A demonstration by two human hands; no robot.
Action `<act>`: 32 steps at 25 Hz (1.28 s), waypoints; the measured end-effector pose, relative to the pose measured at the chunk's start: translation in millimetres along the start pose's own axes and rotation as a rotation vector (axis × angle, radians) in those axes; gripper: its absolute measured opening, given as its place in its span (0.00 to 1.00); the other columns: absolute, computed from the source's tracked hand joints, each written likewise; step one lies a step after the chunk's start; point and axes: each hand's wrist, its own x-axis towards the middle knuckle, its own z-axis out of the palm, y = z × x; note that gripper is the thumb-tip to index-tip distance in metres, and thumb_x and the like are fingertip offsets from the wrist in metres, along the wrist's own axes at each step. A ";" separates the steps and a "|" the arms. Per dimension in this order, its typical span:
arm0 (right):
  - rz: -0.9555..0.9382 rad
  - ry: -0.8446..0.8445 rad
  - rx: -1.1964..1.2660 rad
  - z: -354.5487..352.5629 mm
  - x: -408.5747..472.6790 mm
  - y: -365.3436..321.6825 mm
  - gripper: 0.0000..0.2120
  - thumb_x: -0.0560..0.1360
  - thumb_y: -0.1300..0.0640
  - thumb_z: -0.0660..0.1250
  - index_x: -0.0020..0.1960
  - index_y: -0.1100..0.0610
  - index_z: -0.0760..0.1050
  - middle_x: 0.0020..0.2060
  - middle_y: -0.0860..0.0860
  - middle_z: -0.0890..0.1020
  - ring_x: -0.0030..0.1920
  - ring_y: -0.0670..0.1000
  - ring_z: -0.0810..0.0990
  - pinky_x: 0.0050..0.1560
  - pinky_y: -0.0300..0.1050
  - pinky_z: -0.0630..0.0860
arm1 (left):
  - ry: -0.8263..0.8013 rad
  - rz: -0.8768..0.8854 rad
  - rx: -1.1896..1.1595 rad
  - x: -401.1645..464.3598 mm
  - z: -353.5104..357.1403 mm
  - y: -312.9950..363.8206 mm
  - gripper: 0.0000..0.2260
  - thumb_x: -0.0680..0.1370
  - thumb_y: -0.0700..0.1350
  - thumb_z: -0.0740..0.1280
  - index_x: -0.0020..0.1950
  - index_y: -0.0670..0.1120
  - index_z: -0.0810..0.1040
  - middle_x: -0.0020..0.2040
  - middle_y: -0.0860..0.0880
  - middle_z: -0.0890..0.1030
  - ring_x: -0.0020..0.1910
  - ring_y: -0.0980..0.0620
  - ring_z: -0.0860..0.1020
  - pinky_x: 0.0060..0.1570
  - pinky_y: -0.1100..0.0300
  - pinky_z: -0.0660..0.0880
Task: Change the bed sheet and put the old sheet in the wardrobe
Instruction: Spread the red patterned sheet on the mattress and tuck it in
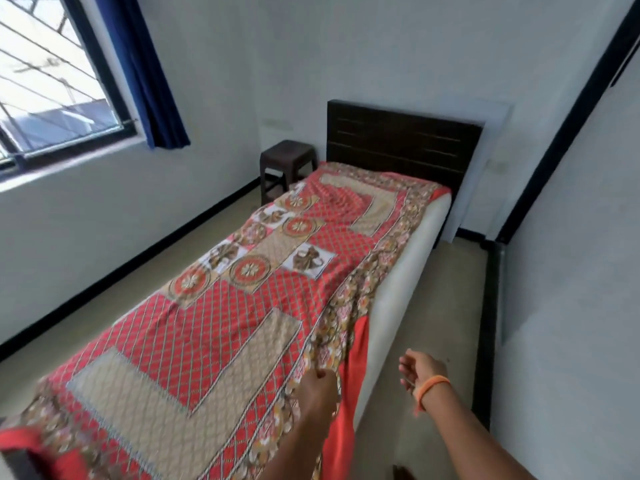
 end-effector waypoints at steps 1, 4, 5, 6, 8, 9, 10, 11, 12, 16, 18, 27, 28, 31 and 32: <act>0.015 -0.005 0.011 -0.8 21.8 -19.8 0.10 0.76 0.60 0.65 0.35 0.58 0.74 0.19 0.47 0.77 0.17 0.43 0.75 0.31 0.38 0.68 | -0.017 0.002 0.005 14.6 20.1 14.4 0.09 0.74 0.36 0.60 0.35 0.44 0.74 0.30 0.47 0.73 0.30 0.50 0.73 0.28 0.60 0.68; 0.048 -0.027 0.008 -3.2 87.5 -85.8 0.13 0.76 0.60 0.64 0.33 0.58 0.73 0.18 0.49 0.76 0.16 0.46 0.74 0.32 0.39 0.69 | -0.020 -0.043 0.052 61.0 84.0 61.3 0.09 0.76 0.35 0.61 0.36 0.42 0.76 0.28 0.47 0.74 0.26 0.51 0.72 0.27 0.61 0.68; 0.070 -0.033 0.003 -3.5 110.3 -112.3 0.13 0.76 0.60 0.64 0.32 0.59 0.73 0.18 0.49 0.76 0.17 0.46 0.74 0.32 0.39 0.68 | -0.002 -0.051 0.051 76.2 107.6 83.2 0.09 0.76 0.35 0.61 0.37 0.41 0.76 0.29 0.46 0.75 0.25 0.51 0.71 0.27 0.61 0.68; 0.087 -0.047 -0.011 -5.9 131.1 -138.9 0.14 0.75 0.61 0.64 0.31 0.59 0.73 0.18 0.50 0.76 0.17 0.47 0.73 0.31 0.39 0.68 | 0.014 -0.065 0.033 88.7 132.5 105.5 0.09 0.76 0.35 0.61 0.38 0.40 0.75 0.30 0.46 0.74 0.24 0.51 0.71 0.27 0.62 0.67; 0.094 -0.082 -0.057 -7.6 159.3 -188.1 0.14 0.74 0.62 0.64 0.29 0.60 0.72 0.17 0.52 0.75 0.16 0.49 0.72 0.29 0.38 0.66 | 0.026 -0.082 -0.012 107.4 172.5 147.6 0.09 0.77 0.35 0.60 0.37 0.40 0.74 0.30 0.45 0.72 0.22 0.52 0.69 0.26 0.63 0.64; 0.079 -0.097 -0.062 -6.7 177.3 -221.8 0.15 0.74 0.63 0.64 0.29 0.60 0.72 0.18 0.53 0.75 0.15 0.49 0.71 0.29 0.37 0.65 | 0.025 -0.076 -0.046 120.7 195.9 175.1 0.09 0.77 0.35 0.59 0.37 0.40 0.73 0.30 0.44 0.72 0.21 0.52 0.69 0.25 0.64 0.62; 0.053 -0.107 -0.055 -6.3 195.1 -254.4 0.15 0.75 0.63 0.63 0.29 0.60 0.72 0.18 0.53 0.75 0.15 0.49 0.71 0.28 0.37 0.65 | 0.025 -0.068 -0.076 133.9 218.8 201.3 0.08 0.77 0.35 0.60 0.38 0.40 0.74 0.30 0.43 0.72 0.21 0.51 0.69 0.25 0.64 0.62; 0.026 -0.112 -0.051 -4.2 213.6 -287.4 0.15 0.76 0.63 0.63 0.30 0.60 0.72 0.18 0.53 0.75 0.15 0.48 0.71 0.28 0.37 0.66 | 0.014 -0.051 -0.097 147.6 239.2 228.5 0.07 0.76 0.35 0.60 0.40 0.40 0.74 0.31 0.43 0.72 0.23 0.50 0.69 0.24 0.64 0.62; 0.010 -0.110 -0.033 1.2 232.0 -321.5 0.14 0.77 0.62 0.62 0.32 0.60 0.72 0.18 0.52 0.75 0.15 0.48 0.72 0.28 0.37 0.66 | 0.006 -0.030 -0.113 164.3 258.8 255.7 0.06 0.76 0.35 0.60 0.43 0.39 0.75 0.32 0.43 0.72 0.24 0.50 0.69 0.24 0.64 0.61; 0.014 -0.168 -0.038 27.3 305.7 -419.3 0.17 0.80 0.58 0.58 0.33 0.61 0.73 0.18 0.51 0.76 0.15 0.46 0.73 0.30 0.39 0.66 | 0.012 0.043 -0.082 232.8 318.4 338.6 0.08 0.77 0.34 0.60 0.39 0.40 0.73 0.34 0.43 0.72 0.29 0.50 0.71 0.27 0.62 0.64; 0.020 -0.197 -0.031 45.3 347.4 -462.4 0.17 0.80 0.57 0.58 0.35 0.61 0.74 0.18 0.51 0.77 0.16 0.46 0.74 0.30 0.41 0.66 | -0.006 0.060 -0.097 277.7 349.5 375.1 0.09 0.77 0.34 0.60 0.37 0.41 0.73 0.34 0.43 0.73 0.31 0.49 0.73 0.29 0.60 0.65; 0.008 -0.136 -0.117 128.0 544.6 -661.1 0.17 0.79 0.59 0.61 0.33 0.62 0.74 0.20 0.52 0.77 0.29 0.50 0.73 0.30 0.40 0.68 | 0.022 0.053 -0.086 505.1 491.8 527.4 0.12 0.74 0.34 0.61 0.31 0.42 0.73 0.23 0.46 0.72 0.23 0.50 0.70 0.27 0.61 0.65; 0.014 -0.111 -0.143 133.6 568.1 -679.6 0.16 0.79 0.59 0.61 0.33 0.62 0.74 0.20 0.52 0.77 0.29 0.50 0.73 0.30 0.40 0.68 | 0.025 0.046 -0.077 525.7 507.8 540.0 0.12 0.74 0.35 0.61 0.30 0.42 0.73 0.23 0.48 0.73 0.24 0.49 0.71 0.28 0.60 0.66; 0.035 -0.040 -0.216 148.1 648.9 -719.5 0.14 0.78 0.59 0.62 0.36 0.63 0.76 0.22 0.53 0.78 0.28 0.51 0.74 0.28 0.40 0.70 | 0.040 -0.070 -0.125 588.4 552.6 550.3 0.11 0.75 0.36 0.63 0.32 0.42 0.75 0.23 0.49 0.74 0.27 0.49 0.75 0.28 0.61 0.69; 0.056 -0.034 -0.246 153.4 674.0 -726.9 0.13 0.78 0.59 0.62 0.37 0.64 0.76 0.23 0.54 0.78 0.28 0.51 0.74 0.28 0.40 0.71 | 0.045 -0.122 -0.163 606.7 564.2 548.0 0.11 0.75 0.37 0.63 0.32 0.42 0.75 0.24 0.48 0.75 0.28 0.48 0.75 0.30 0.60 0.70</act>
